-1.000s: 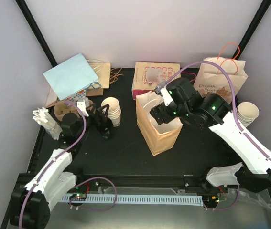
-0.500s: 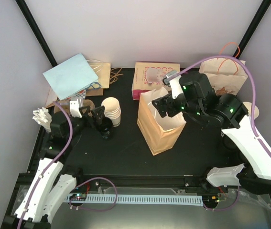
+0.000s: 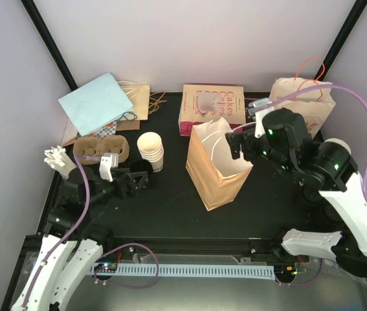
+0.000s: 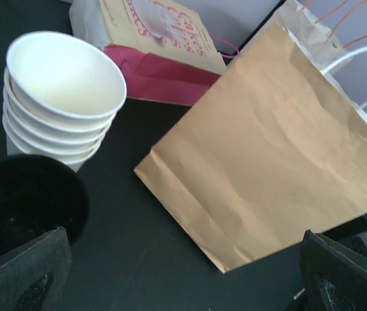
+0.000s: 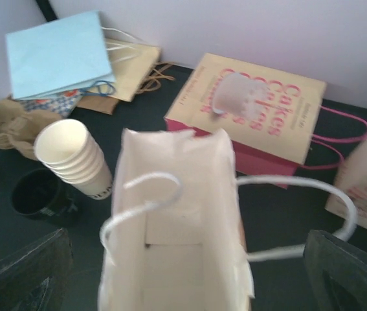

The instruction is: Pack the takeout coffee

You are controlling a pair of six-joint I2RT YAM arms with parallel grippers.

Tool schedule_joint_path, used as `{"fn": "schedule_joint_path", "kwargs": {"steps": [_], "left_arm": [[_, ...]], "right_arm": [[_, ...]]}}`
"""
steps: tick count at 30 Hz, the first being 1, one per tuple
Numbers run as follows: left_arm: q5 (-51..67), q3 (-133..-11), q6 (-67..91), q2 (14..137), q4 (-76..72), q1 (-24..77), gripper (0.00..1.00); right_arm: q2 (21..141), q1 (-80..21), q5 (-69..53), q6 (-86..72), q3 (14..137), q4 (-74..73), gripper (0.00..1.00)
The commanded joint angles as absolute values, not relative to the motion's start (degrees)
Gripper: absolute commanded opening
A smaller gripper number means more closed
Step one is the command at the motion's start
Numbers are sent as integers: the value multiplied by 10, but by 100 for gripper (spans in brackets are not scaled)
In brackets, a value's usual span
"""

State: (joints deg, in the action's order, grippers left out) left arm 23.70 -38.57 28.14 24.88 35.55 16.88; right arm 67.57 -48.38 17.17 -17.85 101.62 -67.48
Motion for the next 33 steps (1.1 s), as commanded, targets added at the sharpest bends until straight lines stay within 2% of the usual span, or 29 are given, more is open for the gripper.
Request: {"fn": "schedule_joint_path", "kwargs": {"steps": [1,7,12,16,20,25,33], "left_arm": [[257,-382,312,230,398,189,99],[240,-336,345,225,364,245,99],[207,-350,343,240,328,284,99],[189,-374,334,275,303,305,99],[174,-390,323,290,295,311,99],[166,-393,312,285,291,310,99],[149,-389,300,275,308,310,99]], "right_arm": [[617,-478,248,-230,946,-672,100],[576,-445,307,-261,885,-650,100],[591,-320,220,-241,865,-589,100],[583,-237,169,-262,804,-501,100],[557,-223,118,-264,661,-335,100],[568,-214,123,-321,529,-192,100],[606,-201,113,-345,410,-74,100]]}}
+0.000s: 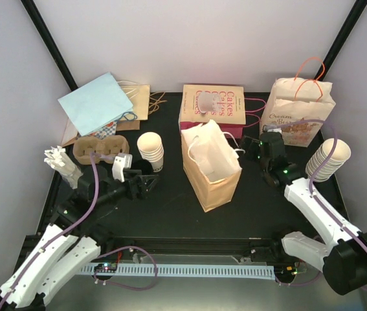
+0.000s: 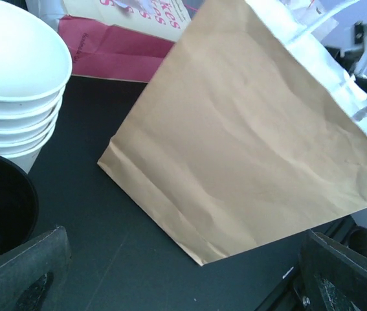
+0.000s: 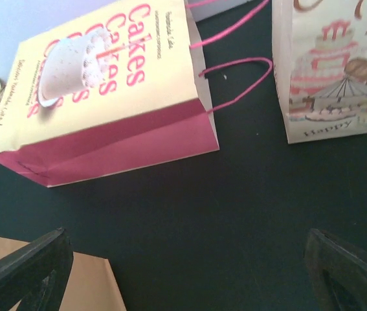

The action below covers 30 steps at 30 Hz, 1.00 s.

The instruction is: Pack the takeout coffee

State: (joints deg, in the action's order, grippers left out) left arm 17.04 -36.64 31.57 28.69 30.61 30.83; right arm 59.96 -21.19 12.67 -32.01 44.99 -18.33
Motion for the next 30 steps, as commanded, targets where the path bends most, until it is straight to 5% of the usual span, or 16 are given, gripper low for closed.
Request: {"fn": "schedule_joint_path", "kwargs": {"steps": [1,11,21,25,30], "left_arm": [[139,-389,298,273,309,310,99],[-115,-522,265,309,483,294,99],[-77,-546,218,370,509,144,99],[-67,-544,210,371,508,125,99],[-62,-535,211,361,505,119,99]], "right_arm": [[606,-201,101,-349,392,-53,100],[606,-202,8,-405,258,129,100],[669,-205,-75,-410,246,191,100],[690,-205,-108,-398,254,194,89],[735,-205,-168,-366,294,160,59]]}}
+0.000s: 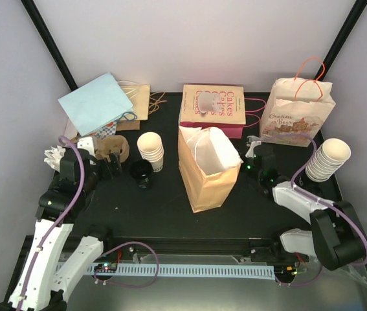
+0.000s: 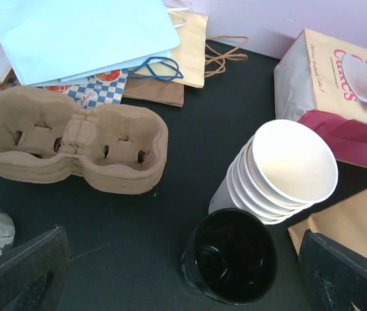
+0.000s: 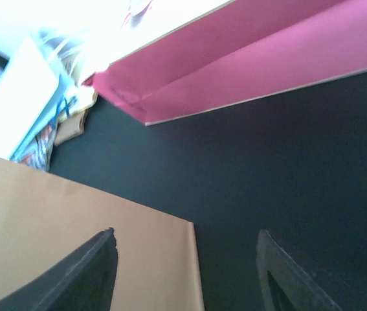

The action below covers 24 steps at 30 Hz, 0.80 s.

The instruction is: Pack the takeout coffee

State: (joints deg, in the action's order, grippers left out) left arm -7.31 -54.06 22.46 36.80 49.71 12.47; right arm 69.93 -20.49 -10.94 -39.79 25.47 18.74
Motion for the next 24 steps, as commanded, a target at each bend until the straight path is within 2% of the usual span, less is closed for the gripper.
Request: {"fn": "schedule_joint_path", "kwargs": {"steps": [1,3,5,24], "left_arm": [[-64,-533,211,359,505,118,99],[-68,-530,208,358,505,116,99],[-73,-531,204,360,508,113,99],[-54,-526,187,379,489,79,99]], "right_arm": [[747,-205,-175,-365,307,143,56],[768,-205,-198,-356,327,122,46],[772,-206,-213,-358,326,127,42],[622,-257,-166,-360,280,72,48]]}}
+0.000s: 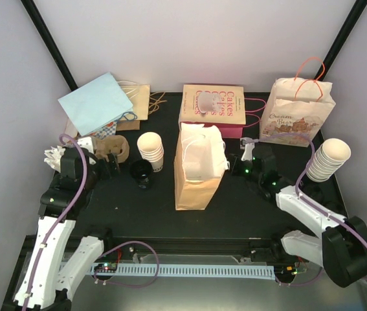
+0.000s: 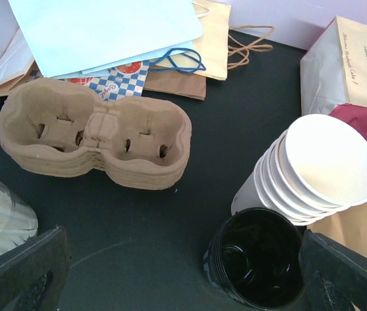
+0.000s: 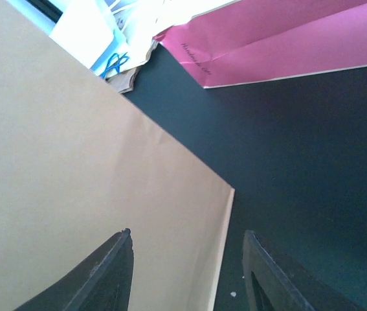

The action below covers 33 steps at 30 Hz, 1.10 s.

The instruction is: Pack the takeout coffee

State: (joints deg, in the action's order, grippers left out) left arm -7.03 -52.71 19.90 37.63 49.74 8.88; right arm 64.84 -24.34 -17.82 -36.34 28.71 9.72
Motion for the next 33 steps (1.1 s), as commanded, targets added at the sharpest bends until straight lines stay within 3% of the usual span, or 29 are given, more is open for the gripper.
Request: {"fn": "schedule_joint_path", "kwargs": {"steps": [1,33], "left_arm": [[-52,-526,188,380,488,78,99],[37,-509,164,477,425,-6,99]], "right_arm": [[617,-260,-167,-360,282,66,48],[527,-371,-119,-383,310,-16,50]]}}
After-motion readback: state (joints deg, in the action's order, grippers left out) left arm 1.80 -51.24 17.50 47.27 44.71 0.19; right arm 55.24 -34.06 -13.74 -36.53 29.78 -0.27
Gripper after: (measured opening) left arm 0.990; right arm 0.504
